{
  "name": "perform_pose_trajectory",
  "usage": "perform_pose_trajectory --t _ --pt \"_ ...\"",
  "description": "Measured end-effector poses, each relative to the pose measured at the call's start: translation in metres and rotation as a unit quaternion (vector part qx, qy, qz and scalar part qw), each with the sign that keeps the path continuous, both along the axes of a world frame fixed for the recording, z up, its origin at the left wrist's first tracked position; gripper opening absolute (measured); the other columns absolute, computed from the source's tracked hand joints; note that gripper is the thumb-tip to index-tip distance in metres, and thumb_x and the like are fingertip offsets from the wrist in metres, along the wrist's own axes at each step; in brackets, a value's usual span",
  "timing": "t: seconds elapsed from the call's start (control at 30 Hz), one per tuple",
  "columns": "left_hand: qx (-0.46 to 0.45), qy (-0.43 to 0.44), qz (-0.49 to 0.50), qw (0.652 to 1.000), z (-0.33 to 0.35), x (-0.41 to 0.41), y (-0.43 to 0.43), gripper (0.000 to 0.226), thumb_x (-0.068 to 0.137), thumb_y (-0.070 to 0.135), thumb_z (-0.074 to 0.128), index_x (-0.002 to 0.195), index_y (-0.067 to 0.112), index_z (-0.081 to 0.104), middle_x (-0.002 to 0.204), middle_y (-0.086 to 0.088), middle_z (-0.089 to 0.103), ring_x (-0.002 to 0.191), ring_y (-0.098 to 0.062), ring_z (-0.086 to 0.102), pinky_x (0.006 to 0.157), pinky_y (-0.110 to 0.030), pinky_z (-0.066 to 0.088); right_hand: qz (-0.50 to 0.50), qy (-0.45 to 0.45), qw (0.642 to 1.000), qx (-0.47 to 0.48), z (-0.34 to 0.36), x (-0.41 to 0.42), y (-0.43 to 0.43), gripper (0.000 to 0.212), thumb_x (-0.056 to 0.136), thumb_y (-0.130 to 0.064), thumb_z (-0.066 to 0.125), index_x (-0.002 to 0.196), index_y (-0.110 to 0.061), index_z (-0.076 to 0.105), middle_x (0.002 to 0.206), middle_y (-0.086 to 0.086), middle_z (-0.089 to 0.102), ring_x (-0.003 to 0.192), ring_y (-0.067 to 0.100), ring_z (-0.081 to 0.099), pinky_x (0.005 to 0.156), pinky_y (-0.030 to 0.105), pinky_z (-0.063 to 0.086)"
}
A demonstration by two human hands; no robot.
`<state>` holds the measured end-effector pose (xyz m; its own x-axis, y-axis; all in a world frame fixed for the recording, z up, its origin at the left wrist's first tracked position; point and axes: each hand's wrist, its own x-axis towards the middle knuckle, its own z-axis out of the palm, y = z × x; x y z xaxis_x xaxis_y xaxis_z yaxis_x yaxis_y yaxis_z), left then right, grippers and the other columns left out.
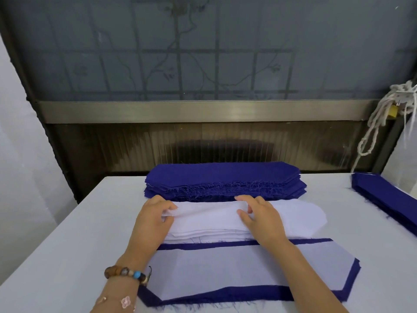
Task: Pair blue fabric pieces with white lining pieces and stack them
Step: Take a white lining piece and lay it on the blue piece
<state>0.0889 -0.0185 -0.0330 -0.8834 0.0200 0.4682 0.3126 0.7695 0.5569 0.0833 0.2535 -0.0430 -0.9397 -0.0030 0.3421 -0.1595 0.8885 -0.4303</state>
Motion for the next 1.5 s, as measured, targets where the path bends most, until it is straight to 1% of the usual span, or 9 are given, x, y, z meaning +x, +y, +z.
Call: perform_pose_trajectory --t 0.2,0.33,0.5,0.7,0.9,1.13,1.23,1.4,1.5 --pt "0.059 -0.014 0.007 0.998 0.006 0.0 -0.001 0.041 0.083 -0.007 0.062 0.062 0.028 0.057 0.079 0.002 0.055 0.073 -0.013 0.055 0.06 -0.006 0.043 -0.008 -0.001 0.998 -0.07 0.005 -0.001 0.013 0.028 0.095 -0.019 0.055 0.121 -0.027 0.057 0.099 -0.004 0.045 0.079 0.009 0.048 0.074 0.015 0.039" --pt "0.08 -0.025 0.021 0.996 0.005 0.0 0.0 0.037 0.084 -0.003 0.063 0.065 0.027 0.057 0.078 0.002 0.056 0.073 -0.011 0.054 0.064 -0.002 0.041 -0.099 0.025 0.994 -0.025 0.008 0.0 0.034 0.016 0.091 -0.025 0.059 0.106 -0.022 0.065 0.1 -0.001 0.046 0.095 0.017 0.042 0.082 0.024 0.041" --pt "0.133 -0.045 0.04 0.989 0.005 -0.001 0.001 0.027 0.085 0.002 0.063 0.07 0.024 0.064 0.084 0.003 0.059 0.078 -0.011 0.055 0.054 -0.006 0.044 -0.2 -0.012 0.98 -0.004 0.013 0.004 0.061 0.013 0.087 -0.039 0.063 0.097 -0.031 0.064 0.124 -0.003 0.046 0.118 0.022 0.036 0.094 0.034 0.033" --pt "0.166 -0.026 0.034 0.985 0.004 -0.001 -0.002 0.017 0.088 -0.002 0.059 0.089 0.013 0.069 0.095 -0.002 0.062 0.087 -0.015 0.056 0.069 -0.015 0.042 -0.29 -0.058 0.955 -0.012 0.017 0.009 0.083 0.034 0.09 -0.046 0.061 0.116 -0.026 0.063 0.137 0.004 0.045 0.131 0.03 0.031 0.105 0.041 0.029" --pt "0.198 -0.034 0.035 0.979 0.001 -0.004 -0.003 0.017 0.097 0.016 0.054 0.087 0.028 0.062 0.086 0.011 0.062 0.083 -0.008 0.055 0.066 -0.02 0.044 -0.363 -0.088 0.926 -0.05 0.019 0.016 0.1 0.042 0.09 -0.051 0.059 0.121 -0.022 0.06 0.128 0.011 0.046 0.123 0.035 0.036 0.1 0.043 0.032" --pt "0.217 -0.009 0.049 0.975 -0.004 -0.006 -0.008 0.012 0.096 0.023 0.056 0.101 0.033 0.059 0.095 0.017 0.061 0.09 -0.007 0.056 0.073 -0.018 0.042 -0.344 -0.01 0.932 -0.114 0.022 0.012 0.1 0.03 0.092 -0.033 0.063 0.113 -0.012 0.06 0.118 0.014 0.058 0.11 0.036 0.048 0.091 0.044 0.039" --pt "0.219 -0.007 0.052 0.974 -0.004 -0.006 -0.009 0.019 0.094 0.02 0.06 0.099 0.038 0.056 0.094 0.026 0.057 0.088 -0.004 0.055 0.072 -0.015 0.041 -0.316 -0.042 0.933 -0.167 0.021 0.01 0.099 0.039 0.093 -0.028 0.062 0.127 -0.01 0.054 0.121 0.016 0.061 0.109 0.035 0.055 0.092 0.043 0.045" --pt "0.202 -0.034 0.099 0.974 -0.003 -0.009 -0.007 0.034 0.093 0.025 0.061 0.126 0.019 0.054 0.124 -0.001 0.057 0.102 -0.013 0.048 0.078 -0.02 0.041 -0.309 -0.043 0.931 -0.191 0.015 0.009 0.098 0.045 0.095 -0.021 0.059 0.136 -0.004 0.05 0.133 0.018 0.056 0.121 0.036 0.051 0.1 0.041 0.041" --pt "0.209 -0.012 0.076 0.975 0.0 -0.005 -0.007 0.052 0.095 0.015 0.058 0.143 0.023 0.042 0.145 -0.002 0.047 0.114 -0.017 0.049 0.092 -0.028 0.042 -0.309 -0.016 0.929 -0.204 0.015 0.009 0.096 0.041 0.097 -0.02 0.057 0.134 -0.004 0.052 0.13 0.019 0.057 0.118 0.037 0.053 0.1 0.041 0.042"
